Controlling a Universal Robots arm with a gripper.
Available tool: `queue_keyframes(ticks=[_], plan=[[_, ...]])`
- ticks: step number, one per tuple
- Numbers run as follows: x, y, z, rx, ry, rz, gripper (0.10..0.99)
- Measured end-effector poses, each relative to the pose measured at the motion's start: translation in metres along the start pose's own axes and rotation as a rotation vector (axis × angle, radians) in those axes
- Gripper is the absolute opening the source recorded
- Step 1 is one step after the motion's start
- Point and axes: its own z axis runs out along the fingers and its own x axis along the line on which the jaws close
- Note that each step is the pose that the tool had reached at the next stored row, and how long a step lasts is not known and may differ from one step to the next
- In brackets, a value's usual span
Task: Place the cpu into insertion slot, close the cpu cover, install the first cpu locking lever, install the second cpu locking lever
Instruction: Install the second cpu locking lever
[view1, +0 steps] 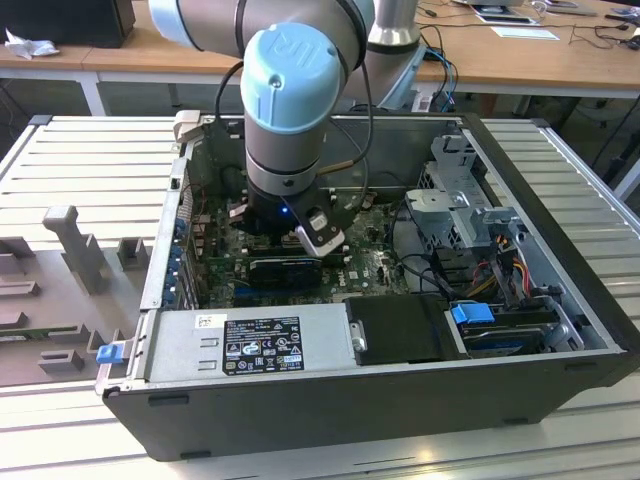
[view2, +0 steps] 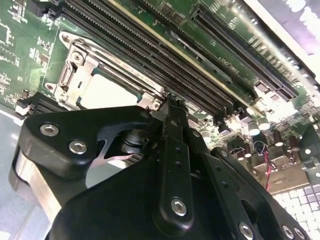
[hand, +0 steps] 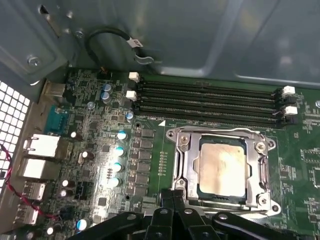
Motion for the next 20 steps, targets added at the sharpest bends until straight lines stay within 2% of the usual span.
queue_keyframes(ticks=[2, 4, 7, 8, 10, 12, 14, 16, 20], plan=[[0.0003, -0.0007, 0.0018, -0.010, -0.0007, -0.001, 0.106], [0.0021, -0.0020, 0.0049, -0.027, -0.0016, -0.004, 0.106], [0.0029, -0.0017, 0.0039, -0.037, -0.0022, -0.005, 0.106], [0.0030, 0.0004, -0.0023, -0.040, -0.0025, -0.005, 0.106], [0.0030, 0.0071, -0.0221, -0.043, -0.0027, -0.005, 0.106], [0.0025, 0.0118, -0.0360, -0.046, -0.0028, -0.006, 0.106], [-0.0024, 0.0117, -0.0372, -0.052, -0.0015, -0.005, 0.106], [-0.0137, 0.0107, -0.0377, -0.061, 0.0010, -0.004, 0.106], [-0.0317, 0.0075, -0.0386, -0.065, 0.0031, -0.003, 0.106]])
